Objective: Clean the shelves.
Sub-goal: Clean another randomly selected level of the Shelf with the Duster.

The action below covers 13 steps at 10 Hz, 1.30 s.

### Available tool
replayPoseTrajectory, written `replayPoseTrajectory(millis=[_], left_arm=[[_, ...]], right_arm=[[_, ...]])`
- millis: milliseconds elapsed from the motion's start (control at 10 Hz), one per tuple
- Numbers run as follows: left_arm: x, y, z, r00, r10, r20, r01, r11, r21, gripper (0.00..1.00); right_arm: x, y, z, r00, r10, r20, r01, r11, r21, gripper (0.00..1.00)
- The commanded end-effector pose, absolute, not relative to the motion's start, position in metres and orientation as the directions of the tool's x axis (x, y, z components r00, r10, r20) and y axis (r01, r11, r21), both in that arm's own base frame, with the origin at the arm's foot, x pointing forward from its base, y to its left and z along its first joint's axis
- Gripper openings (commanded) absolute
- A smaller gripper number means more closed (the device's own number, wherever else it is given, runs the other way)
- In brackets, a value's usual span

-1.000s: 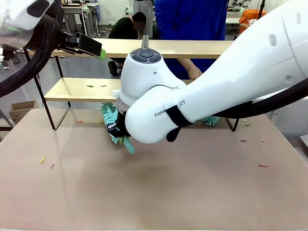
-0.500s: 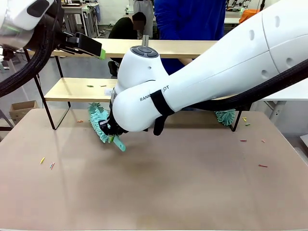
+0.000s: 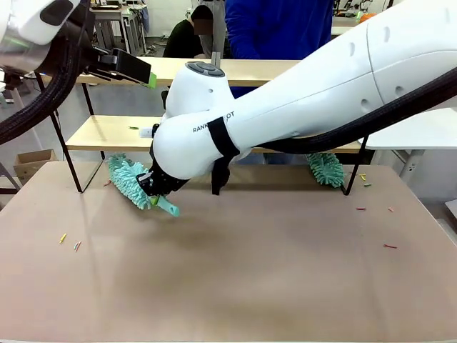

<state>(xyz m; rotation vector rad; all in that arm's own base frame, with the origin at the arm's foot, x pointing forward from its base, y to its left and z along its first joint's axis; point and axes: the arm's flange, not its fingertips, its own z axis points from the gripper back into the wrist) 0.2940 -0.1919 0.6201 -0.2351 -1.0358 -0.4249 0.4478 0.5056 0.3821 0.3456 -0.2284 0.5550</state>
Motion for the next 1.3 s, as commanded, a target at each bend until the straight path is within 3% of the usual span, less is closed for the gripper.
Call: replayPoseTrajectory(millis=[0,300,700,800,1200], left_arm=[[0.293,-0.191,0.62,0.437,-0.227,0.87,0.446,0.895,0.01,1.0],[0.293,-0.191,0.62,0.437,-0.227,0.87,0.446,0.895,0.01,1.0],[0.293,-0.191,0.62,0.437,-0.227,0.87,0.446,0.895,0.01,1.0],[0.293,-0.191,0.62,0.437,-0.227,0.87,0.446,0.895,0.01,1.0],[0.293,-0.191,0.62,0.437,-0.227,0.87,0.446,0.895,0.01,1.0]], right_arm=[[0.461,0.499,0.391,0.76,0.583,0.286,-0.648,0.71,0.276,0.12],[0.47,0.458,0.411,0.563,0.789,0.244,-0.816,0.484,0.317,0.12],[0.45,0.401,0.424,0.3,0.935,0.187,-0.886,0.201,0.417,0.12],[0.446,0.392,0.424,0.3,0.938,0.175,-0.879,0.2,0.432,0.12],[0.444,0.329,0.461,0.338,0.844,0.416,-0.86,0.098,0.501,0.12]])
